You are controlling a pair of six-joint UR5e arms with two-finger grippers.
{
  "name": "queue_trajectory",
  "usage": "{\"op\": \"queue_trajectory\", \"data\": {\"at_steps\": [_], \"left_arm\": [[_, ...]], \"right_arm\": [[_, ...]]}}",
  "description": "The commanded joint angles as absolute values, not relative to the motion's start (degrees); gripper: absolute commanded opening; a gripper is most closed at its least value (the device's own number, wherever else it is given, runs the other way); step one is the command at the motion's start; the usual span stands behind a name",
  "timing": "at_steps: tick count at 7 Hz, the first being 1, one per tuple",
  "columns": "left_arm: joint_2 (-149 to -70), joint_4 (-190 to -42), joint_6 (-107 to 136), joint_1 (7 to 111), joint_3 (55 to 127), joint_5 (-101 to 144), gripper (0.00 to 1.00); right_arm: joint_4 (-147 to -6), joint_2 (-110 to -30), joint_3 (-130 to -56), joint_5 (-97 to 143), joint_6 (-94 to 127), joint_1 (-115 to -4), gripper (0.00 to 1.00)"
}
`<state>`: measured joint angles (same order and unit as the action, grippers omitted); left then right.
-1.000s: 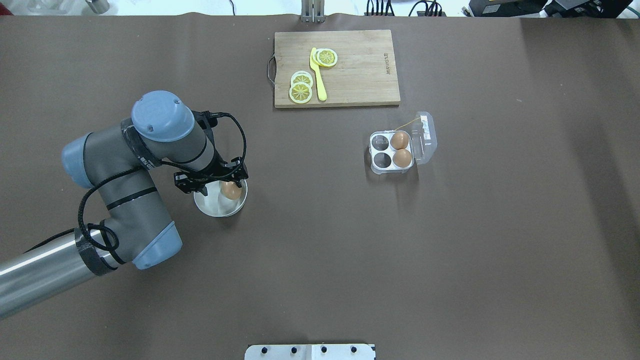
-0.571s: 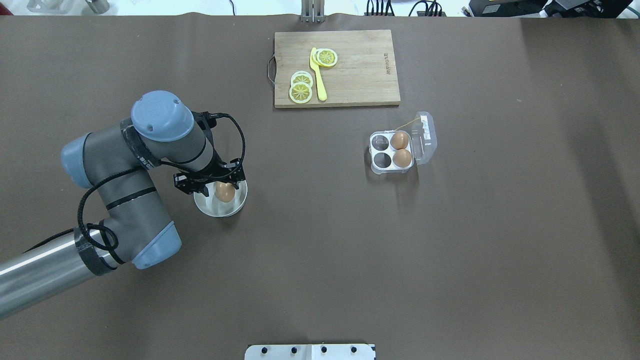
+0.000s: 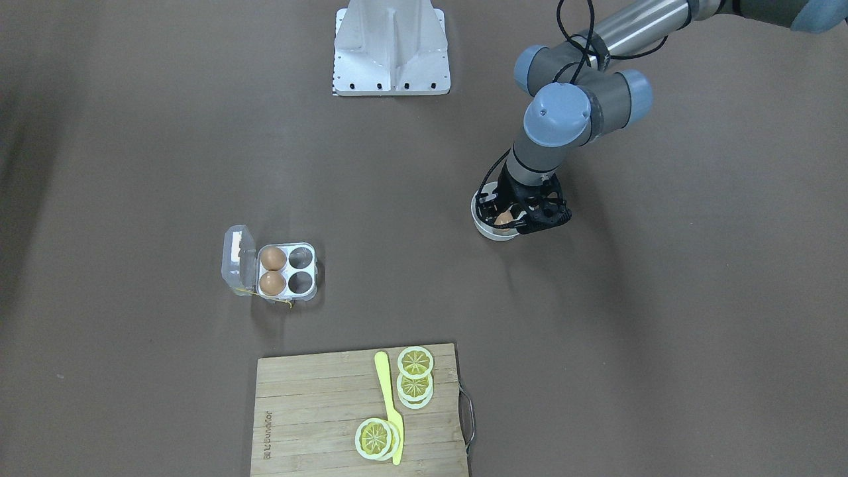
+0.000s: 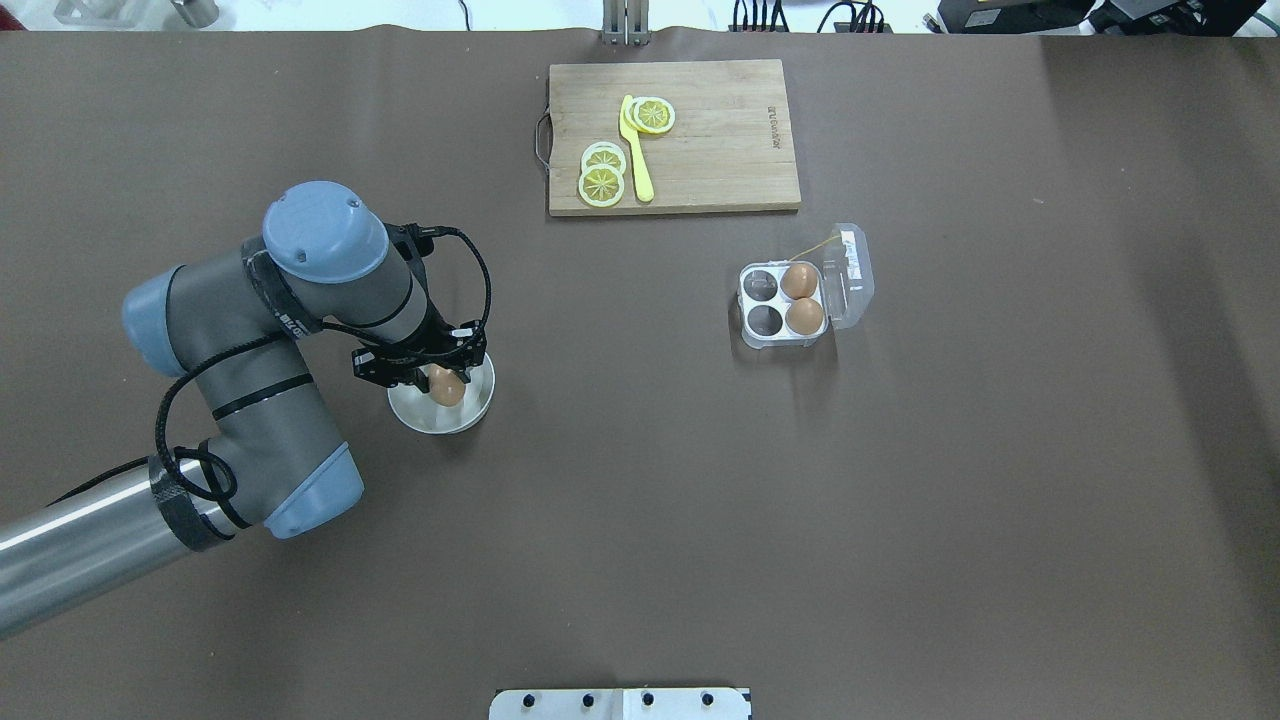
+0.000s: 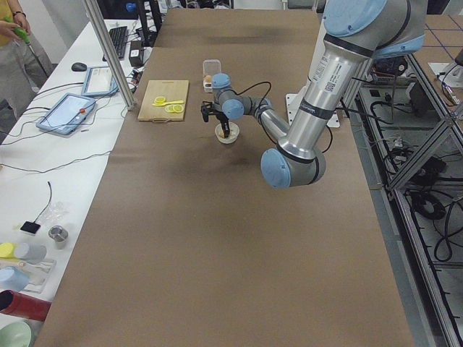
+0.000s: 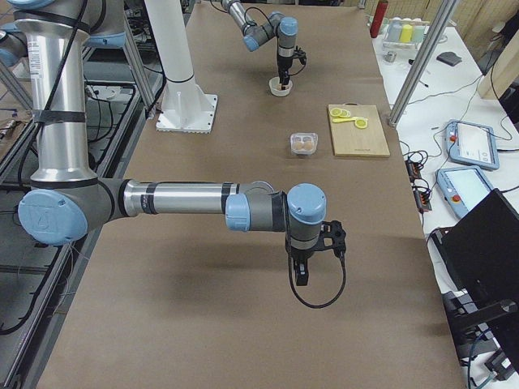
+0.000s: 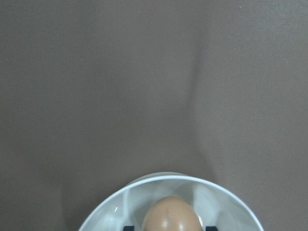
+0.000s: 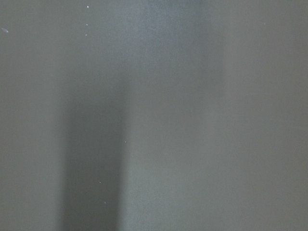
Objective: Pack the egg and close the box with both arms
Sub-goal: 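Close the left gripper on the brown egg and lift it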
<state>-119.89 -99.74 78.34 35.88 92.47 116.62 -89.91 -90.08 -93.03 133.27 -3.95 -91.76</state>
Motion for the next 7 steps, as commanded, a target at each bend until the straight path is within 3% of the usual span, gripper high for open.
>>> {"op": "queue_trajectory", "data": {"at_steps": [1, 3, 7], "left_arm": [[-119.79, -99.76, 77.96, 35.86, 92.29, 116.54, 0.37], [-119.88, -99.41, 76.47, 37.08, 94.47, 117.59, 0.33], [-121.8, -87.73, 74.62, 39.37, 102.83, 121.73, 0.33]], "right_arm": [[-89.91, -90.09, -92.99, 133.24, -3.96, -91.76, 0.99], [-89.91, -89.91, -93.08, 133.24, -3.96, -91.76, 1.0], [-89.91, -89.91, -93.08, 133.24, -3.95, -91.76, 1.0]]}}
